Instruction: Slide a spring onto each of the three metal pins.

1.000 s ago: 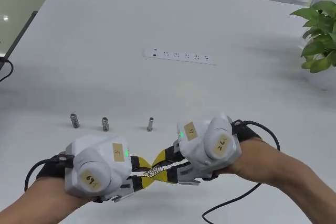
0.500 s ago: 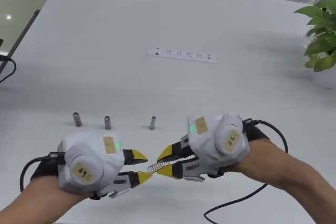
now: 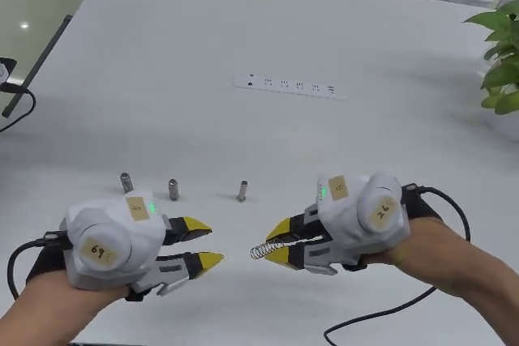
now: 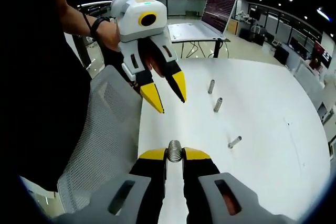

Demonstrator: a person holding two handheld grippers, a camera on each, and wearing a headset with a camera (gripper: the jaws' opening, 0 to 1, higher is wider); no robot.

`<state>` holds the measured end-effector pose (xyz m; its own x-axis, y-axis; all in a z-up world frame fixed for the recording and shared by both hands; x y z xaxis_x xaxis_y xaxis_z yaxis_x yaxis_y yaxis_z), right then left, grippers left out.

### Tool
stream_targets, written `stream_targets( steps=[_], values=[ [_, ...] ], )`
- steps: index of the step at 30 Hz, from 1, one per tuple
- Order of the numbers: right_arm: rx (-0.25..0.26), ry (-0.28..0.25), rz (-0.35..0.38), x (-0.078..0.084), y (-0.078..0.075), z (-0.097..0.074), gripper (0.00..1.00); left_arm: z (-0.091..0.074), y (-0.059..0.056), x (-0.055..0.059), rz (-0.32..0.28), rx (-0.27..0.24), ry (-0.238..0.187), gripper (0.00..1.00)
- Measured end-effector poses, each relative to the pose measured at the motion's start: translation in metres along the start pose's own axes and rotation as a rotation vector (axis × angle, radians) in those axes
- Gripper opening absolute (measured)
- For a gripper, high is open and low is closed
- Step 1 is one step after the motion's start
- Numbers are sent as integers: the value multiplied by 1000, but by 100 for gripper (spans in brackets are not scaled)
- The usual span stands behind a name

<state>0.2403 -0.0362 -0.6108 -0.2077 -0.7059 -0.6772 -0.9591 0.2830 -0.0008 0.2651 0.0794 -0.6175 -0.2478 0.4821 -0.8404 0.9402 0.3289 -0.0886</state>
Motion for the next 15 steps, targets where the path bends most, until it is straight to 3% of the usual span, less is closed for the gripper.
stream_targets(
  steps=[15],
  values=[
    [76, 63, 62, 21, -28, -4, 9, -25, 31, 12, -115, -139, -40, 23]
  ],
)
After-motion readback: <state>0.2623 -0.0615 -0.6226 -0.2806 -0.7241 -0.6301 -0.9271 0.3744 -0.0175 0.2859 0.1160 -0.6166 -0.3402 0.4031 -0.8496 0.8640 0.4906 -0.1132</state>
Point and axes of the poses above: the centre of the closed fingertips' face, and the gripper's own axes: z roughly forward along the fingers, y roughly to its left, x roughly out of its underside, the point moved 4 cm from there along -z, roughly backward along the fingers, and after that the axes turned 3 degrees about -z, right-handed, at the moved point
